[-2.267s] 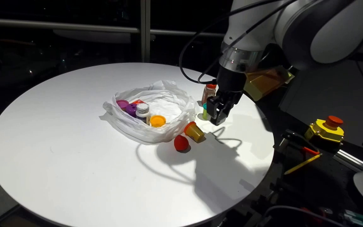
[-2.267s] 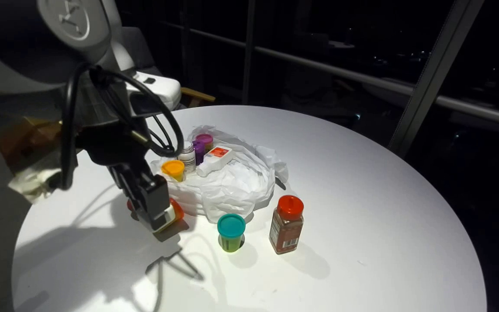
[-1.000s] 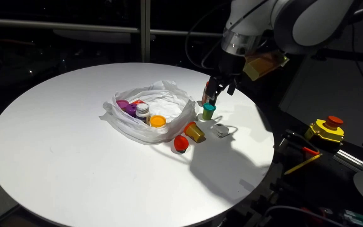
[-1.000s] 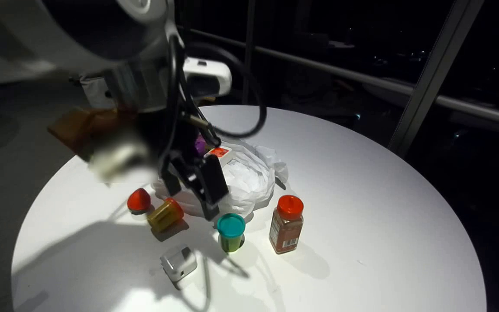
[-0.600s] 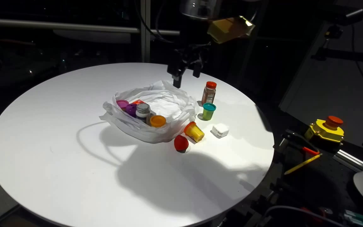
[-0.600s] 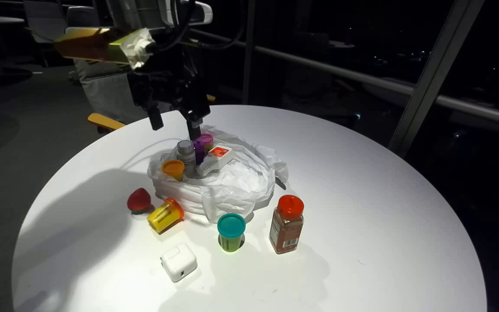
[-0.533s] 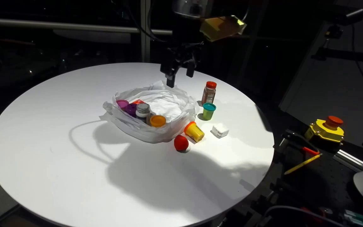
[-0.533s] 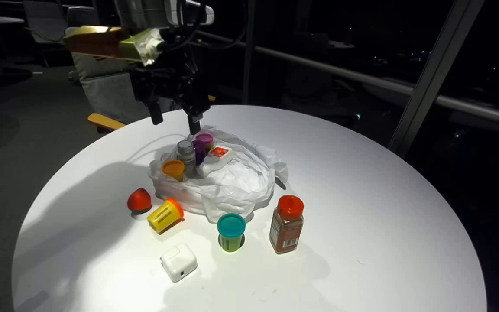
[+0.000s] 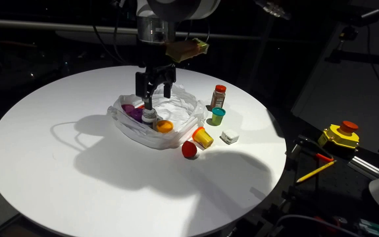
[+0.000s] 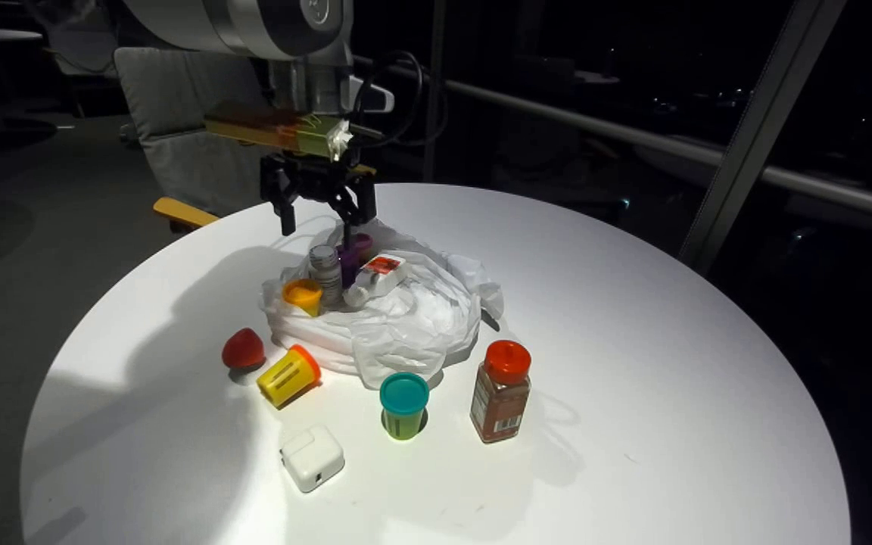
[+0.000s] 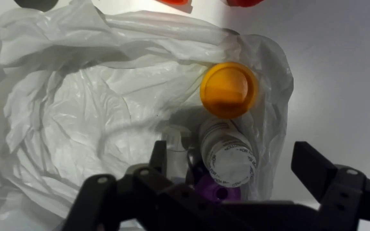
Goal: Remove the things from the plastic bag and put them on the table
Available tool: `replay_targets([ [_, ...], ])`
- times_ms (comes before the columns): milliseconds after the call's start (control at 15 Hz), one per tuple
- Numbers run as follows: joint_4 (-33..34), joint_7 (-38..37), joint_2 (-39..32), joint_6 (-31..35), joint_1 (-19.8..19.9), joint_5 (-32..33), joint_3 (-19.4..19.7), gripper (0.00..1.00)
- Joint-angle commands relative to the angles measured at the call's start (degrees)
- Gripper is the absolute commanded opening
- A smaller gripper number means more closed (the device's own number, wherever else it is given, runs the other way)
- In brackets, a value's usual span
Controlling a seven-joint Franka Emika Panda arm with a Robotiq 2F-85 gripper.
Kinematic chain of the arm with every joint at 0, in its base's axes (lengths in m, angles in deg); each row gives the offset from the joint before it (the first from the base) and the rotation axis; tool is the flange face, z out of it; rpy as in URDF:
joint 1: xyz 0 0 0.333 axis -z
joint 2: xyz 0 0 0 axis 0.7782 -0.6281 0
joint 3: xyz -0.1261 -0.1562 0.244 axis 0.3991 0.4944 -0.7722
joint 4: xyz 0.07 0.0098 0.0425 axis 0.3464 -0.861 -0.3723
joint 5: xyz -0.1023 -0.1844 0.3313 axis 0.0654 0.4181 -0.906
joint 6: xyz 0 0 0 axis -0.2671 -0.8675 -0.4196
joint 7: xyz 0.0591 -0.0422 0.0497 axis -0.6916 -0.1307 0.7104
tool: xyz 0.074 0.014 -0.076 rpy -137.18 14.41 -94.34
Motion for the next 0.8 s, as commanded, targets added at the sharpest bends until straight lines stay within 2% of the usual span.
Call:
replay_targets([
  [0, 8.1, 2.9, -6.1, -3.9, 0.2, -1.2, -1.5, 1.0],
  [200, 10.7, 1.3, -8.6, -4.1, -1.1, 0.0, -0.8, 1.0],
  [267, 11.4, 1.0, -9.4, -4.1, -1.3, 0.1, -0.5, 0.92],
  [333, 11.7, 0.4, -9.6, -4.1, -1.6, 0.4, -0.2, 0.73],
  [733, 10.9, -3.3, -8.4, -3.5, -2.5, 0.8, 1.7, 0.27],
])
